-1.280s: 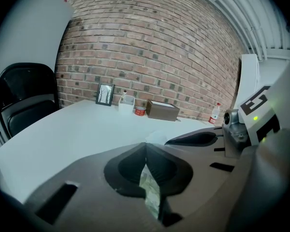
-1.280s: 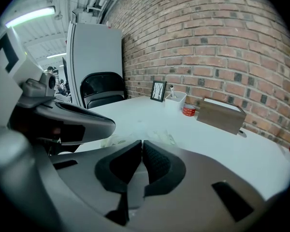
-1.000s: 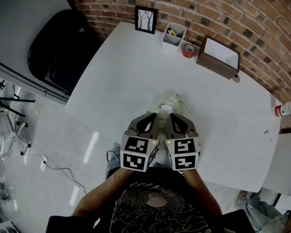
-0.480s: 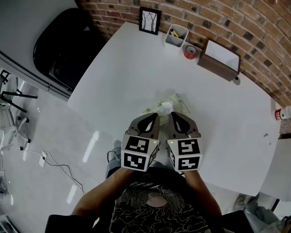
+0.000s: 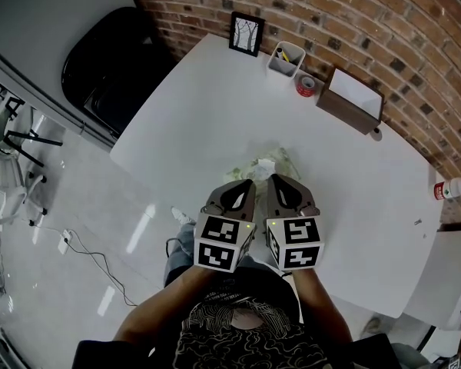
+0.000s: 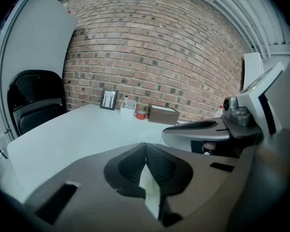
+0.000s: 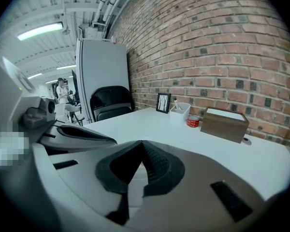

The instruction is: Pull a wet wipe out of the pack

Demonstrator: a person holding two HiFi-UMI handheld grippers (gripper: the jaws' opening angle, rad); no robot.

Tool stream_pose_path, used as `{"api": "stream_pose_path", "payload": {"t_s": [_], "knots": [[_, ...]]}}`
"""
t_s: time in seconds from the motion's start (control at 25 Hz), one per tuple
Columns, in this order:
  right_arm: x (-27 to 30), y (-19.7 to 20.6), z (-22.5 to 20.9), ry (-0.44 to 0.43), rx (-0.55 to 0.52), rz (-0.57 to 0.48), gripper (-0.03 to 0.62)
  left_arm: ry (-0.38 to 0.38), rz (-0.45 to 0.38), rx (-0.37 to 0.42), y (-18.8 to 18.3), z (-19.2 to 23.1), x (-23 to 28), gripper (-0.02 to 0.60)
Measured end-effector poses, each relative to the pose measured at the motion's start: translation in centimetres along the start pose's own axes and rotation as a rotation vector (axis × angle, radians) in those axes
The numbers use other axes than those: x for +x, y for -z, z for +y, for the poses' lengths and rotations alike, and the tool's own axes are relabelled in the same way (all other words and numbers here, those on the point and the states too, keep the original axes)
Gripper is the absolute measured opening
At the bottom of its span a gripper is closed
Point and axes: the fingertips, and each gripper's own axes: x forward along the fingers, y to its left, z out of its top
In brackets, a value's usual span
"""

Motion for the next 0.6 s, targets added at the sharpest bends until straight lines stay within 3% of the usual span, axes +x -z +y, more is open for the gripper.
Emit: {"api": "stream_pose_path", "payload": {"t_s": [0.6], "knots": [[-1.9,-2.1,1.0,0.056,-0.026,-0.057,0.015,0.021,-0.024,0.002,-0.6,0.3,-2.3,0.011]]}}
